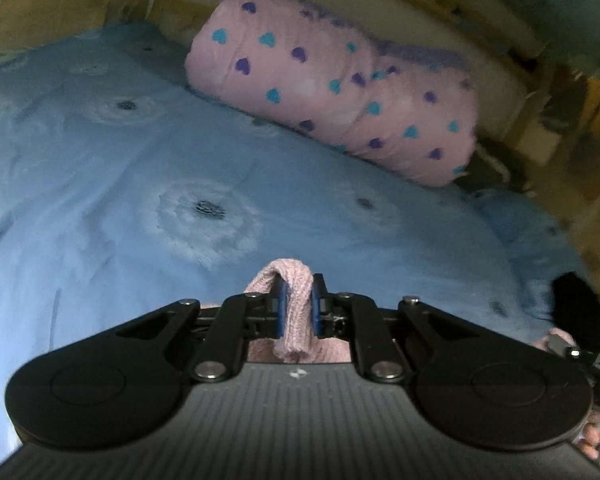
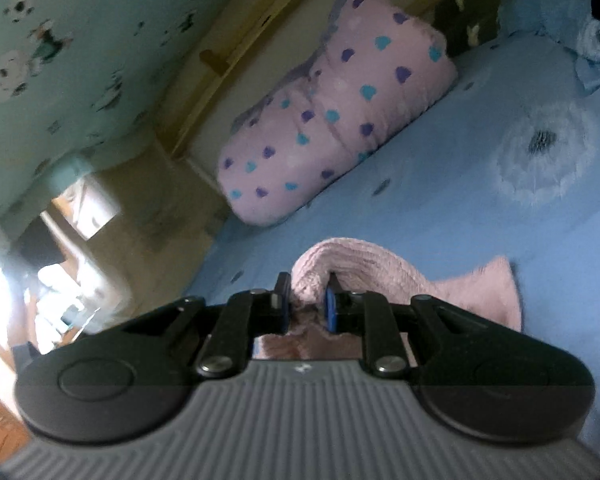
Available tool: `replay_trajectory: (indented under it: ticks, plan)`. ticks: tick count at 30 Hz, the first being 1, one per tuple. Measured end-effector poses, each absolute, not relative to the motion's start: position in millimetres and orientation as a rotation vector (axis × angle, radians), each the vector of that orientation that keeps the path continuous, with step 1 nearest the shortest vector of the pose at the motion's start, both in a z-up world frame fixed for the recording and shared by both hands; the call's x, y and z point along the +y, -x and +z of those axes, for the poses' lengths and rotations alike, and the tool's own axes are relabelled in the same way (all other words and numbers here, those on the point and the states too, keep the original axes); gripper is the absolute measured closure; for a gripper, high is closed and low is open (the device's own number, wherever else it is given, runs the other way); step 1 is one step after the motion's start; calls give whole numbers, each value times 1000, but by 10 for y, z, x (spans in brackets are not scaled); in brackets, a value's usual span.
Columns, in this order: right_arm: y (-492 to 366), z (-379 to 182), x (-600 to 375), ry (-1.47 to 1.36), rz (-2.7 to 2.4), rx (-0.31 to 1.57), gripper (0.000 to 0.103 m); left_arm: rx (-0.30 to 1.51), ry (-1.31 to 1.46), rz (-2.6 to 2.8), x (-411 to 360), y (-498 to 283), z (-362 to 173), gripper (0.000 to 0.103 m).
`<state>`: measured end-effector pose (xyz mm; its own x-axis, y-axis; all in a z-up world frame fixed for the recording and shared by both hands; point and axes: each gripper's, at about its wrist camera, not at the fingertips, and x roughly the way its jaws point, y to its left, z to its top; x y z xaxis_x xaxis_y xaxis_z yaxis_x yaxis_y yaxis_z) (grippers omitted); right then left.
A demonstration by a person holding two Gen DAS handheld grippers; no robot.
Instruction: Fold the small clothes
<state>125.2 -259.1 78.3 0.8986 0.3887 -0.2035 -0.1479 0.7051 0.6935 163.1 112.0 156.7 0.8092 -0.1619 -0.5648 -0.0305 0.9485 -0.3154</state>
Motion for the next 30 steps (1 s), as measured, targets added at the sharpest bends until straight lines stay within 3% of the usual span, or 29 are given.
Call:
replay_trajectory:
  ticks: [1,10,12,13,15,16,17,19,24,30]
  plan:
    - [-1360,744,-2597,-721,275,358,88,640,303,-53,1116,-1756,1508,89]
    - [-1900,133,-2638,-635,112,532,85,808,247,38,1170,-2452,626,87]
    - [-1919,141,-2654,-608,94,536,83,801,216,30,1148,-2454,619,87]
    - [-1901,164,-2656,-595,87,521,76,809,193,26,1131,-2456,645,85]
    - [-1842,234,-2658,-567,68,477,56,799,173,28,1119,-2376,726,78]
    - [-1795,271,-2661,-554,62,448,44,785,173,34,1116,-2330,782,65]
    - [-1760,301,-2666,-542,63,426,40,773,168,44,1119,-2303,835,45]
    - [-1708,371,-2659,-508,77,400,40,737,147,75,1113,-2221,958,28]
    - [-1678,460,-2565,-427,118,389,40,699,84,84,991,-1995,1150,21]
    - [-1697,427,-2537,-357,87,443,40,730,30,53,936,-2042,866,18]
